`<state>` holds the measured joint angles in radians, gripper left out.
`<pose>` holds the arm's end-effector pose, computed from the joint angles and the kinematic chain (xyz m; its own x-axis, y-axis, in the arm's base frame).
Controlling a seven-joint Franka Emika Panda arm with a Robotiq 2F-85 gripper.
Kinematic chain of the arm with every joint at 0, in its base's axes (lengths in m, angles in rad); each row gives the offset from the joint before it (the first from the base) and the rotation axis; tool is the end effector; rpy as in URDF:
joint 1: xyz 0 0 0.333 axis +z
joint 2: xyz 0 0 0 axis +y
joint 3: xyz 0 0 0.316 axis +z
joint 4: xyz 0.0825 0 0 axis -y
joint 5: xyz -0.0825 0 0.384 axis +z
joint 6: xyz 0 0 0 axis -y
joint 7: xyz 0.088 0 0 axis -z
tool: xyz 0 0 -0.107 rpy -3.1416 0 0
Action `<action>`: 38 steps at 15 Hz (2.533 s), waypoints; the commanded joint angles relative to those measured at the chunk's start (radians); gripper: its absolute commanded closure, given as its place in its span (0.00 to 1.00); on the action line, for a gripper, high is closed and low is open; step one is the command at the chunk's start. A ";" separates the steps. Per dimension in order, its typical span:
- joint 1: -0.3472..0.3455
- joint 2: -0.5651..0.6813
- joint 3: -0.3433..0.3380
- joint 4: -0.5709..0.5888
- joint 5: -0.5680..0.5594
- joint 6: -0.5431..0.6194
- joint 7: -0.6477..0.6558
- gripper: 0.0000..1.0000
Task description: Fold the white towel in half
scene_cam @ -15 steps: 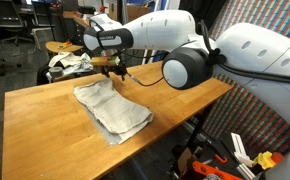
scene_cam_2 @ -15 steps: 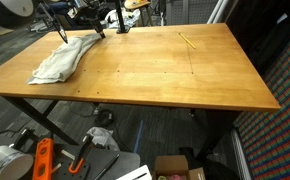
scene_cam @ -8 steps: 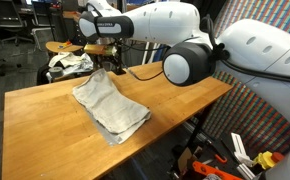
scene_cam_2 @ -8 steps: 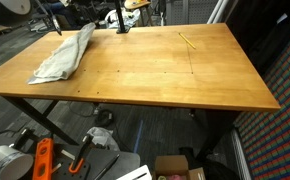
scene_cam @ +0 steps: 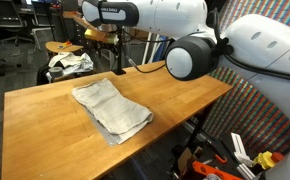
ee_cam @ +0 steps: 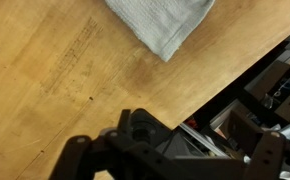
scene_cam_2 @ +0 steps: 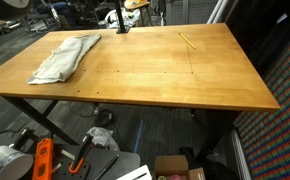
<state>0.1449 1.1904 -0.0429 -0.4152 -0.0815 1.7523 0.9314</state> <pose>0.8075 0.0981 0.3507 0.6885 -0.7016 0.1837 -0.7072 -0.7056 -0.0443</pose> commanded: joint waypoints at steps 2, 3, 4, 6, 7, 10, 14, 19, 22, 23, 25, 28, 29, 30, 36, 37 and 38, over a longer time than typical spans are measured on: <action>-0.026 -0.050 0.066 -0.023 0.094 -0.059 -0.185 0.00; -0.030 -0.058 0.081 -0.024 0.113 -0.079 -0.227 0.00; -0.035 -0.072 0.094 -0.025 0.131 -0.107 -0.269 0.00; -0.044 -0.097 0.111 -0.031 0.156 -0.177 -0.355 0.00; -0.044 -0.110 0.114 -0.036 0.160 -0.220 -0.397 0.00; -0.024 -0.129 0.090 -0.046 0.132 -0.341 -0.520 0.00; 0.002 -0.127 0.072 -0.041 0.090 -0.425 -0.704 0.00; -0.003 -0.106 0.069 -0.018 0.067 -0.309 -0.858 0.00; -0.025 -0.104 0.077 -0.023 0.079 -0.284 -0.907 0.00; -0.034 -0.102 0.081 -0.023 0.088 -0.270 -0.904 0.00; -0.024 -0.104 0.071 -0.035 0.077 -0.286 -0.882 0.00; -0.031 -0.103 0.071 -0.035 0.078 -0.282 -0.889 0.00; -0.031 -0.103 0.072 -0.035 0.078 -0.282 -0.889 0.00; -0.031 -0.103 0.073 -0.035 0.078 -0.282 -0.889 0.00; 0.016 -0.067 0.062 -0.030 0.098 -0.037 -0.602 0.00; 0.033 -0.060 0.048 -0.034 0.082 0.017 -0.563 0.00; 0.048 -0.032 0.034 -0.003 0.068 0.053 -0.529 0.00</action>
<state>0.1522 1.1196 0.0290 -0.4545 0.0046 1.6956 0.2929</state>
